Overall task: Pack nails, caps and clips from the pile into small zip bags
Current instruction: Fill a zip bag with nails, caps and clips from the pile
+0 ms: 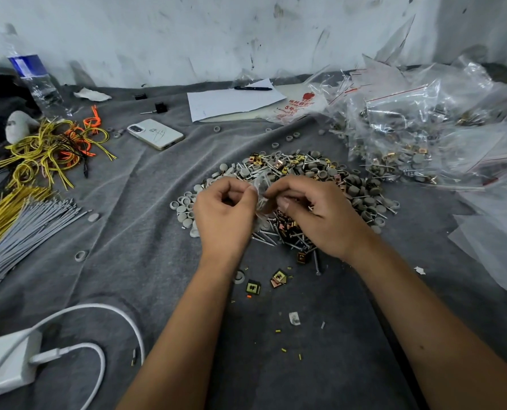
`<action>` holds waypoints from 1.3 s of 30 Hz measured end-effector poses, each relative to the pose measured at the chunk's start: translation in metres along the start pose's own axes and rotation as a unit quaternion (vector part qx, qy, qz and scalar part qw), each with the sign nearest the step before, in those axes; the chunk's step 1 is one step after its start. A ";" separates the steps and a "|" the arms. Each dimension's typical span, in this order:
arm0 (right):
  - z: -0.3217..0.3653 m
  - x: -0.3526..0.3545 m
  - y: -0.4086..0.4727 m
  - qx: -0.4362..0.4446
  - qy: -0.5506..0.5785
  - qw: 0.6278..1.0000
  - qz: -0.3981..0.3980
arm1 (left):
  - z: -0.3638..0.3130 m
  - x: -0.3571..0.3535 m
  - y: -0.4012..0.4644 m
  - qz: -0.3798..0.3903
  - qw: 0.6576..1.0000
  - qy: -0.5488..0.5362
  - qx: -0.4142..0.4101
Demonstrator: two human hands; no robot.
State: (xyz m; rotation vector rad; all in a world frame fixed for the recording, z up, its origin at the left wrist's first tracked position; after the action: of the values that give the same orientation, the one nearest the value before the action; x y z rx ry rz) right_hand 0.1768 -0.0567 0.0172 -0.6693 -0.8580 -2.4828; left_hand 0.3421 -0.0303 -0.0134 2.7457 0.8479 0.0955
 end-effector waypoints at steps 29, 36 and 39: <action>-0.032 0.011 -0.001 -0.093 -0.295 0.951 -0.011 | -0.007 -0.013 -0.009 0.056 0.994 0.093 -0.023; -0.032 0.009 0.000 -0.098 -0.285 0.953 -0.012 | -0.009 -0.013 -0.010 0.058 0.994 0.094 -0.018; -0.028 0.011 0.000 -0.089 -0.250 0.964 -0.035 | -0.009 -0.013 -0.010 0.057 0.994 0.094 -0.017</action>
State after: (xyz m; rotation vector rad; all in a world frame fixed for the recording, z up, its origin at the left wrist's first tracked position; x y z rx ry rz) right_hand 0.1596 -0.0777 0.0044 -1.3909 -0.8388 -2.5089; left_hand 0.3247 -0.0272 -0.0072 2.7841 0.7260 0.3939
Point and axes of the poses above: each hand's wrist, its own y-axis towards the middle knuckle, its own x-axis out of the back of the hand, z = x × y, the point moved 7 cm from there along y, towards the middle knuckle, and after that the axes turned 4 degrees about -y, right-handed, at the moved point
